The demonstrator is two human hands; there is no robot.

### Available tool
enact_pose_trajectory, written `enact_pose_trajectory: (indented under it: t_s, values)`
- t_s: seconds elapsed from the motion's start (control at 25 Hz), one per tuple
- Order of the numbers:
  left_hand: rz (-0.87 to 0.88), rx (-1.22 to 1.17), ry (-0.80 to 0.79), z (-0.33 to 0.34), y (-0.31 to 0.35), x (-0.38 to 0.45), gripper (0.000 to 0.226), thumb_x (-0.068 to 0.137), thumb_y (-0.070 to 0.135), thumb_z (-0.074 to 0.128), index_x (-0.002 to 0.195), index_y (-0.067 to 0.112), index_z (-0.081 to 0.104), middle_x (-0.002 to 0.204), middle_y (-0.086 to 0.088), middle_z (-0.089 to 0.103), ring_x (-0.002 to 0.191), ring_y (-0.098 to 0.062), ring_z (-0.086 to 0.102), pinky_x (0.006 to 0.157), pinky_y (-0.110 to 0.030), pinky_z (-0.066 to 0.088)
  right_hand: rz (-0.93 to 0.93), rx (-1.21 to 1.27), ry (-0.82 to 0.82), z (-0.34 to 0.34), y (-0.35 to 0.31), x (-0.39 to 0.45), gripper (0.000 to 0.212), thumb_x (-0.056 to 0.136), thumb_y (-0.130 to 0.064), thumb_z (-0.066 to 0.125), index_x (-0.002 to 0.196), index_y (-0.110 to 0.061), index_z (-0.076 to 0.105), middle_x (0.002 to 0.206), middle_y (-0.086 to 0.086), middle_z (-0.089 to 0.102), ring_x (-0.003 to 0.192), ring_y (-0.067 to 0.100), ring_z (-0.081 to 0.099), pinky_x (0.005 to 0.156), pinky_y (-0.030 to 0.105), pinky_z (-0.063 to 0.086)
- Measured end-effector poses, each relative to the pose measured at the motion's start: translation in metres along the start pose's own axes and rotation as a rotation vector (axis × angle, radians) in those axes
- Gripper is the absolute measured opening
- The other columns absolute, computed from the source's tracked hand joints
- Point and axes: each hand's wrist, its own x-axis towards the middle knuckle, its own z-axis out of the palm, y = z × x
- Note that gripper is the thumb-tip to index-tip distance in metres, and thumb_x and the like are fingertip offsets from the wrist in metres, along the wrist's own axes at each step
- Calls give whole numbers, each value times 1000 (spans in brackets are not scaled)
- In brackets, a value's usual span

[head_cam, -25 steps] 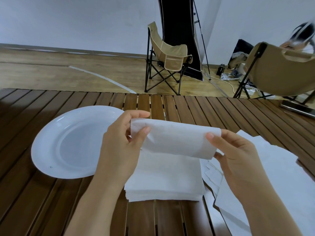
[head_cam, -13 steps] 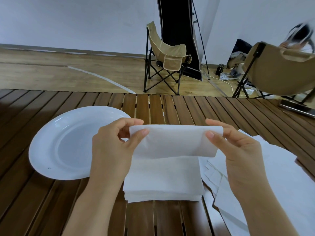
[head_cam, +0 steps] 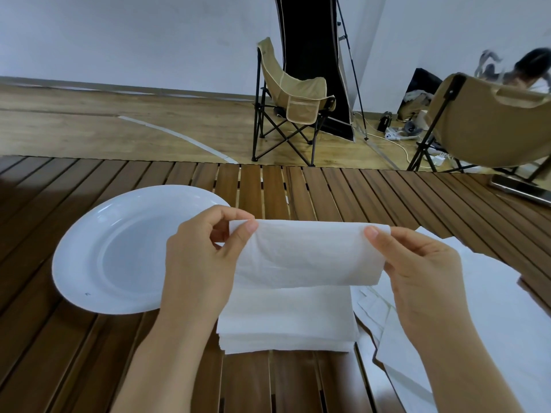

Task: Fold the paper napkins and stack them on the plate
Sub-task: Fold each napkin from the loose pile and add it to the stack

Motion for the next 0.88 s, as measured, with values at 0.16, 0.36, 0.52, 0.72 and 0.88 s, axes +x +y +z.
enact_pose_trajectory:
  t_s: [0.16, 0.36, 0.52, 0.72, 0.88]
  values:
    - [-31, 46, 2, 0, -4, -2, 15, 83, 43, 62, 85, 30, 68, 72, 17, 62, 71, -5, 57, 61, -10, 37, 0, -68, 9, 1, 1, -1, 8, 75, -27, 76, 80, -21, 77, 80, 3, 73, 91, 32, 65, 84, 52, 54]
    - [-58, 111, 17, 1, -3, -3, 28, 86, 48, 54, 76, 23, 61, 71, 14, 58, 70, -5, 55, 58, -11, 32, 94, -77, -41, 2, 8, 2, 12, 76, -16, 77, 88, -18, 75, 85, 0, 73, 93, 28, 66, 83, 50, 55]
    - [-179, 154, -24, 8, -5, -3, 37, 90, 51, 44, 81, 16, 56, 79, 9, 58, 73, -8, 53, 60, -13, 33, 249, -134, -84, 4, 23, 3, 19, 76, -9, 77, 93, -18, 74, 89, 3, 74, 92, 29, 68, 87, 52, 55]
    - [-433, 102, -222, 12, -13, -9, 25, 91, 27, 60, 110, 28, 43, 104, 1, 54, 87, -16, 54, 63, -25, 42, 343, -361, -88, 12, 33, 0, 25, 77, -8, 75, 97, -19, 65, 92, 3, 68, 88, 22, 63, 82, 43, 54]
    - [-416, 209, -303, 15, -18, -12, 20, 93, 9, 52, 92, 27, 60, 102, 2, 55, 82, -11, 50, 53, -16, 35, 239, -654, -126, 15, 40, -3, 18, 78, -1, 67, 82, -17, 59, 80, 1, 63, 74, 17, 57, 58, 22, 42]
